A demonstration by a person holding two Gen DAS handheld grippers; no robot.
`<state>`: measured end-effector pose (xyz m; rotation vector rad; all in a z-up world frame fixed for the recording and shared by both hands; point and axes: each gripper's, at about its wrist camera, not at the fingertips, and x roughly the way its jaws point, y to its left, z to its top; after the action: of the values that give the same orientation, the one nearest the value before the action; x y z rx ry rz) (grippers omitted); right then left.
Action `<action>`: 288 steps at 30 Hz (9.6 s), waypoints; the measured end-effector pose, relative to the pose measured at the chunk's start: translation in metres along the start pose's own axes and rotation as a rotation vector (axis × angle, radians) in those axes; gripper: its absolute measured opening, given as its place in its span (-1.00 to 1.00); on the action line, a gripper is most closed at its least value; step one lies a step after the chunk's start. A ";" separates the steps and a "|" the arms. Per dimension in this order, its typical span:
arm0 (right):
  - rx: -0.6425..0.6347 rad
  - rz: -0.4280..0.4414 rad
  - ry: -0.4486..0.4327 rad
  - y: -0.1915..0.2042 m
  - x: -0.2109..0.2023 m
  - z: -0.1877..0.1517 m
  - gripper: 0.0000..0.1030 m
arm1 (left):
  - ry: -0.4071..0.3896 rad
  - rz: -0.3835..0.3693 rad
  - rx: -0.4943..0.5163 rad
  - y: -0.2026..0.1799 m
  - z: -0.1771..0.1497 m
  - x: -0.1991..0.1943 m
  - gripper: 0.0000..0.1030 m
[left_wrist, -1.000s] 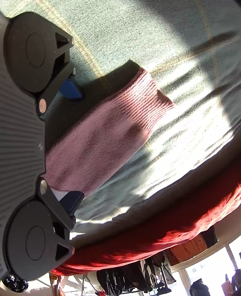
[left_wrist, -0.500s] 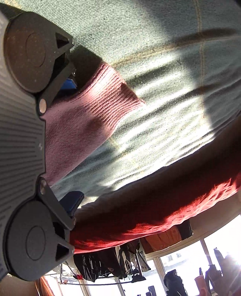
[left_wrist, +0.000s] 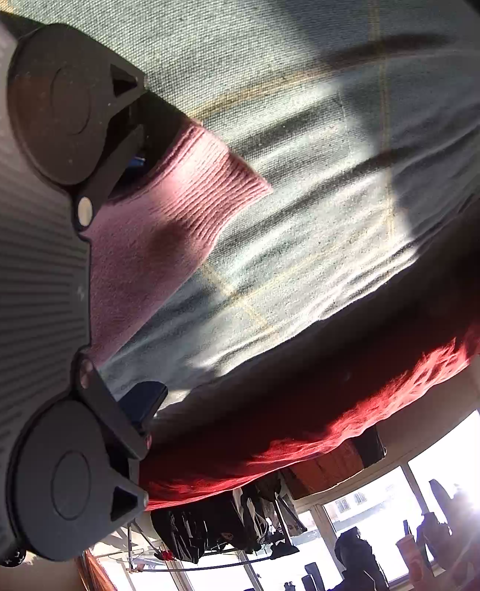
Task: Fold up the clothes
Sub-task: 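Lower the left tool onto the pink ribbed sleeve cuff, then close the left tool on the ribbed sleeve cuff, then lift the cuff with the left tool and carry it across the sweater body, then lower the sleeve onto the sweater body and open the left tool, then press the folded sleeve flat with the open left tool, then raise both open tools above the folded sleeve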
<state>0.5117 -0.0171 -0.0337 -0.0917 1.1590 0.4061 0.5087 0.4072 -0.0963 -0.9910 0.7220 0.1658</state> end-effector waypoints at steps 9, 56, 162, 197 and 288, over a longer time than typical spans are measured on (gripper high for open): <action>0.047 -0.048 0.011 -0.013 -0.002 -0.005 1.00 | -0.015 0.155 0.113 -0.013 -0.006 -0.004 0.23; 0.071 -0.036 -0.005 -0.018 -0.017 -0.011 1.00 | -0.044 -0.014 -0.170 0.054 -0.009 -0.024 -0.84; 0.234 -0.049 -0.145 -0.252 -0.129 -0.200 1.00 | 0.479 -0.286 0.510 -0.362 -0.376 0.105 -0.90; 0.225 -0.096 -0.125 -0.234 -0.131 -0.187 1.00 | 0.482 -0.132 0.868 -0.308 -0.352 0.021 -0.14; 0.135 -0.104 -0.044 -0.166 -0.074 -0.166 1.00 | 0.395 -0.076 0.805 -0.242 -0.277 0.016 0.33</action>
<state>0.4018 -0.2361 -0.0567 -0.0248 1.1300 0.2365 0.4943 0.0455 -0.0298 -0.2707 0.9961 -0.3797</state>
